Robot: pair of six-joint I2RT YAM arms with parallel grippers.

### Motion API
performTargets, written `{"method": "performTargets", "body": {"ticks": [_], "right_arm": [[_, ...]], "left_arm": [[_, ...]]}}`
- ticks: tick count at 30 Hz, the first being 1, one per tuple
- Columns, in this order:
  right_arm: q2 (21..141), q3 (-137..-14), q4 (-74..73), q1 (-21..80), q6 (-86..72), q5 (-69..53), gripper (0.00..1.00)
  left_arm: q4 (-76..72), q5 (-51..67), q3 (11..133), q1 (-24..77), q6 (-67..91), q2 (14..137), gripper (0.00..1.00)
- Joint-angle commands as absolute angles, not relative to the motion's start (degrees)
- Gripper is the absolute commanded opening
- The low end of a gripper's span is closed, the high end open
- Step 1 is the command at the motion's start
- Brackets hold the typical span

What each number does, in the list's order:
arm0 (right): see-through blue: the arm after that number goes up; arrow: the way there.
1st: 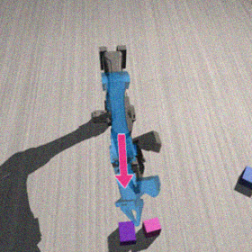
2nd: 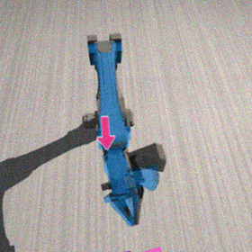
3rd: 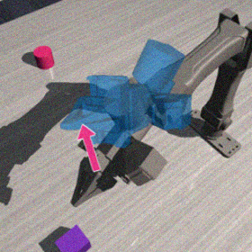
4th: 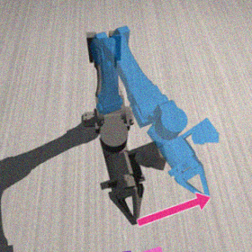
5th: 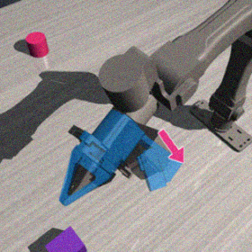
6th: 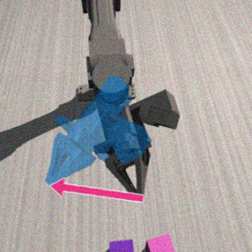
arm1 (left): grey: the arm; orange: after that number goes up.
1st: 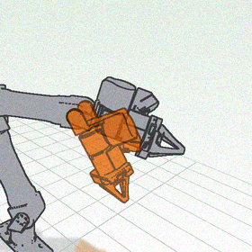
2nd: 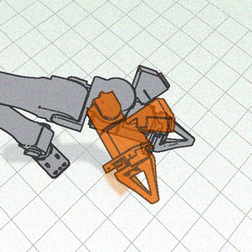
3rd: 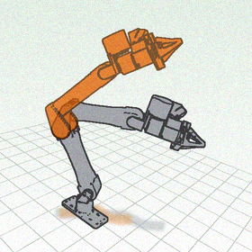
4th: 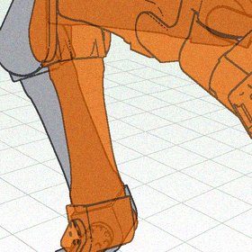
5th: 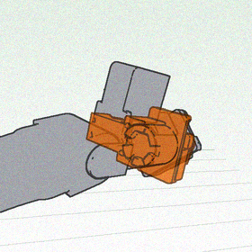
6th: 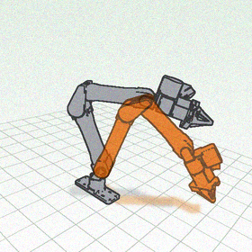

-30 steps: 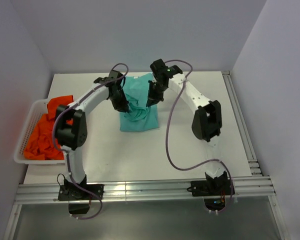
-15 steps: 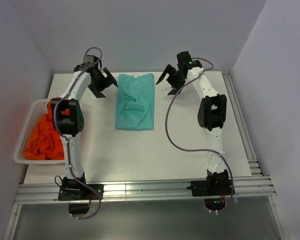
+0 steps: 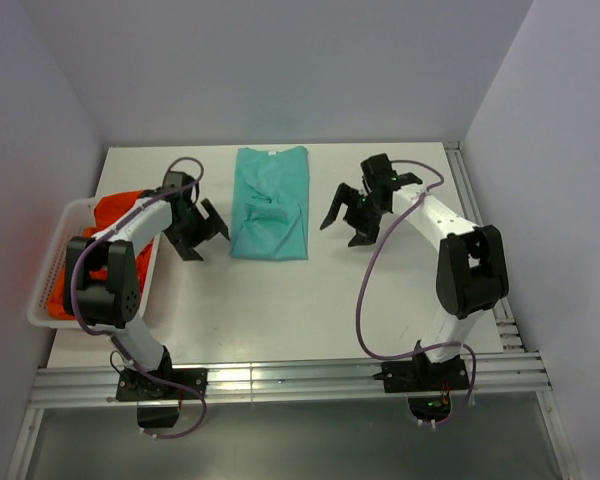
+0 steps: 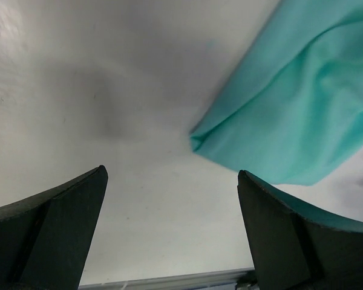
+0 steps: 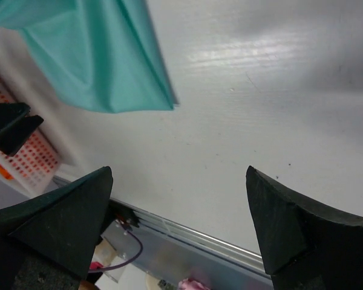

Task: Fold and stack the t-shirts
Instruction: Fold the tshirt

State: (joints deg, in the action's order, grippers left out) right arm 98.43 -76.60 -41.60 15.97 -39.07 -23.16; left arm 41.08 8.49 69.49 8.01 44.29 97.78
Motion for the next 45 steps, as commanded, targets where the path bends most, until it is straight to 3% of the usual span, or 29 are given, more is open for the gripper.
{"method": "performTargets", "body": {"ticks": [1,15,21,29,40,45], "right_arm": [[99.0,-73.0,-35.4,18.2,-38.5,-22.8,0.98],[112.2,-82.3,-35.2,22.2,-38.6,-21.1,0.93],[115.0,-84.9,-35.4,25.2,-39.4,-20.7,0.92],[116.7,-84.6,-34.5,27.7,-39.8,-21.0,0.76],[119.0,-86.0,-34.3,27.9,-40.0,-21.0,0.63],[120.1,-86.6,-34.3,27.9,-40.1,-20.8,0.51]], "left_arm": [[33.9,11.4,64.3,9.0,45.7,95.4,0.95],[29.6,11.6,65.0,10.5,47.8,101.2,0.92],[27.6,11.8,63.9,11.6,49.3,102.5,0.83],[27.2,11.9,64.9,12.7,49.3,104.6,0.67],[26.9,12.5,66.4,13.0,49.0,106.9,0.61],[27.2,12.5,67.3,13.1,48.6,107.8,0.57]]}}
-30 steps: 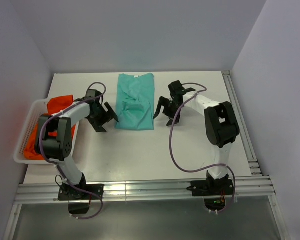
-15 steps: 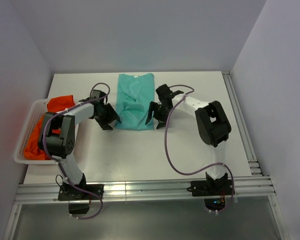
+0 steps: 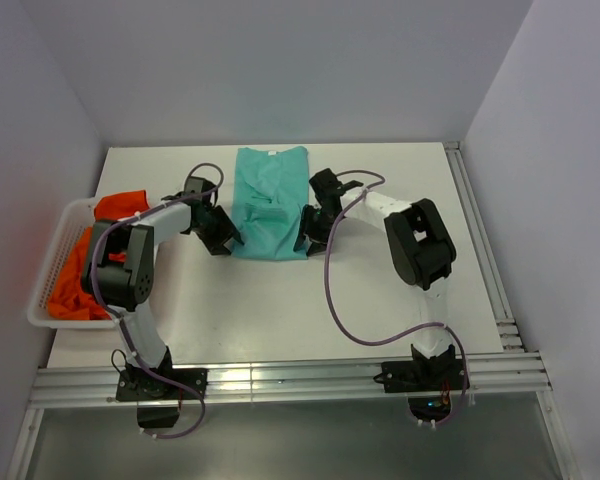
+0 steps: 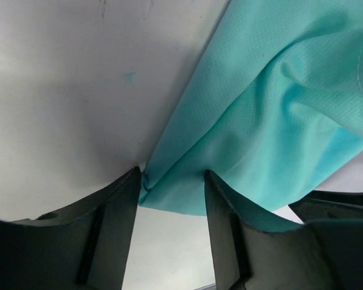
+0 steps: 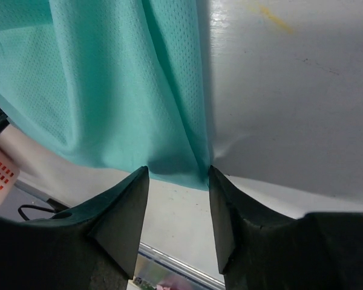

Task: Fold and stack the t-shirts
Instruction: Fold the tshirt

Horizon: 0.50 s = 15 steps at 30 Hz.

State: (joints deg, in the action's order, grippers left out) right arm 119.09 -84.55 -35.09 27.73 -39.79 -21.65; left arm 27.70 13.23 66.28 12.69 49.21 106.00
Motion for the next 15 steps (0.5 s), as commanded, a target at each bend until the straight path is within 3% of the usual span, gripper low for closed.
{"method": "performTargets", "body": {"ticks": [1,3,7,9,10,15], "right_arm": [[120.1,-86.6,-34.3,27.9,-40.2,-20.7,0.5],[120.0,-86.7,-34.3,27.9,-40.2,-20.6,0.45],[119.7,-86.4,-34.5,27.9,-40.1,-19.6,0.4],[119.3,-85.8,-34.2,27.9,-40.1,-19.3,0.36],[119.2,-85.6,-34.3,27.9,-40.1,-19.0,0.26],[117.9,-83.7,-34.4,27.9,-39.7,-18.0,0.05]], "left_arm": [[27.2,12.5,67.4,13.1,48.6,108.0,0.52],[27.0,12.6,67.8,13.1,48.5,108.3,0.47],[26.2,13.0,67.8,13.3,48.4,108.5,0.11],[25.9,13.0,67.7,13.3,48.4,108.5,0.03],[25.8,13.0,67.7,13.4,48.3,108.4,0.0],[25.5,13.0,66.9,13.4,47.9,106.9,0.0]]}}
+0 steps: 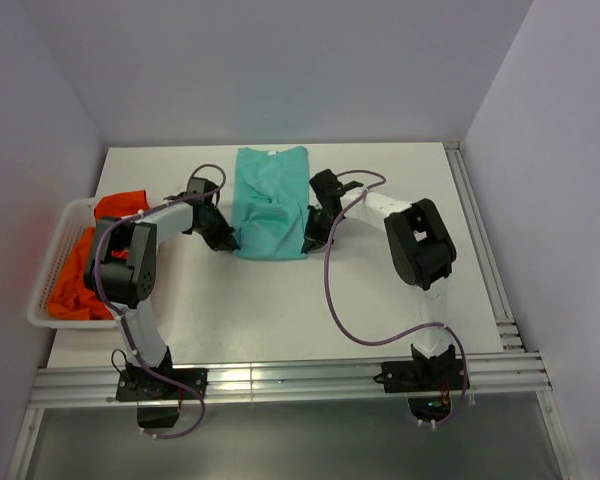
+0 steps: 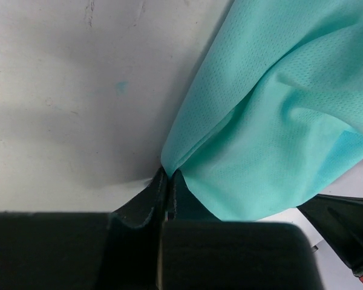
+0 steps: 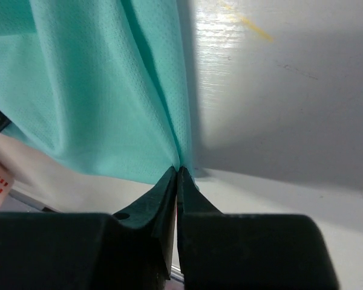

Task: Fold and stack the t-shirts
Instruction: Fold the tshirt

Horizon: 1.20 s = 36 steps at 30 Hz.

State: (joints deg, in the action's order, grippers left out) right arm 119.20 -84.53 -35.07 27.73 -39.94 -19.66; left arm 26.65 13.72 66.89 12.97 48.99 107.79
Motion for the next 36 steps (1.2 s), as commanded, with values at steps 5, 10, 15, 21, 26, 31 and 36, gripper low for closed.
{"method": "performTargets", "body": {"ticks": [5,10,15,21,26,31,36], "right_arm": [[114.4,-79.6,-33.7,27.7,-39.2,-17.3,0.0],[107.3,-75.8,-34.6,27.3,-38.4,-16.4,0.0],[99.4,-71.5,-37.2,26.9,-37.9,-15.9,0.0],[87.7,-69.9,-44.3,25.9,-36.5,-15.0,0.0],[83.1,-71.3,-50.1,25.5,-35.8,-15.2,0.0],[79.0,-72.0,-54.0,25.5,-36.1,-15.8,0.0],[74.4,-71.1,-58.7,25.4,-36.2,-16.3,0.0]], "left_arm": [[26.7,12.6,65.9,13.4,47.4,103.6,0.0],[29.5,12.1,63.5,13.5,47.3,98.7,0.0],[33.2,11.3,59.5,14.2,47.2,89.4,0.0],[40.1,10.4,55.6,14.2,48.4,78.0,0.0],[45.8,10.4,59.0,14.3,49.5,72.4,0.0],[52.4,9.9,65.1,14.2,49.7,70.8,0.0],[56.2,11.2,67.8,14.2,49.4,70.0,0.0]]}}
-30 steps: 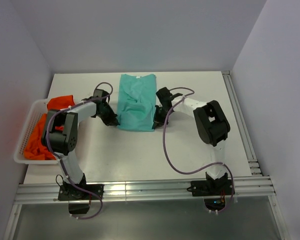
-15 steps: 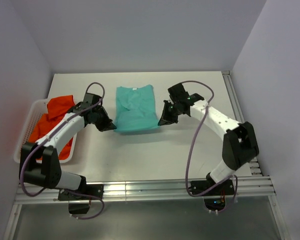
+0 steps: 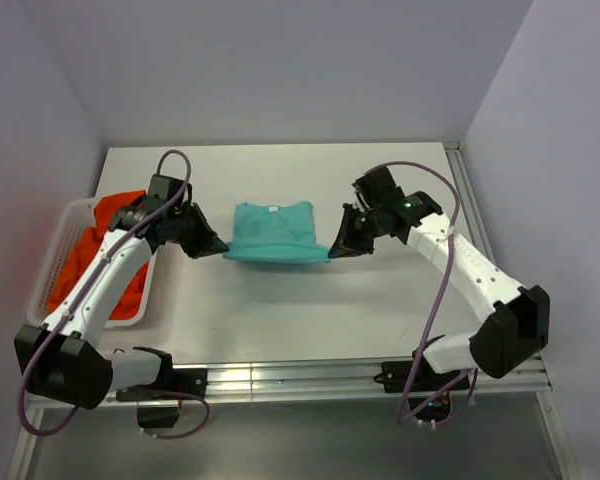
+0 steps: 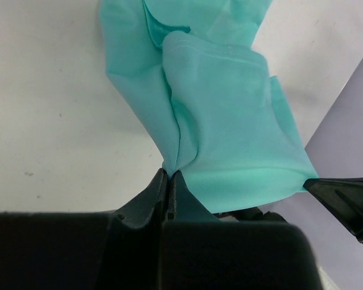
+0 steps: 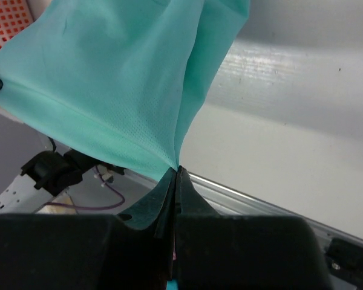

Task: Fold and stack the t-shirts
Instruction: Fold the tshirt

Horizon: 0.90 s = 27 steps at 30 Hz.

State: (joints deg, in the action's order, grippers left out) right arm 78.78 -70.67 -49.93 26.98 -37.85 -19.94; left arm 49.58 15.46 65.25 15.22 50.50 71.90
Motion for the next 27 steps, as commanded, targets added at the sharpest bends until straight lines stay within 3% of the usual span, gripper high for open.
{"method": "performTargets", "body": {"ticks": [1,19,27], "right_arm": [[73.7,-70.6,-59.2,25.5,-36.3,-16.4,0.0],[65.0,-56.2,-62.1,26.7,-37.7,-20.0,0.0],[66.5,-57.7,-62.5,27.3,-37.9,-20.0,0.0]], "left_arm": [[57.1,11.4,67.9,14.3,49.6,69.5,0.0],[60.5,16.7,49.8,14.3,48.8,60.0,0.0],[59.2,18.2,50.6,14.3,49.5,61.0,0.0]]}}
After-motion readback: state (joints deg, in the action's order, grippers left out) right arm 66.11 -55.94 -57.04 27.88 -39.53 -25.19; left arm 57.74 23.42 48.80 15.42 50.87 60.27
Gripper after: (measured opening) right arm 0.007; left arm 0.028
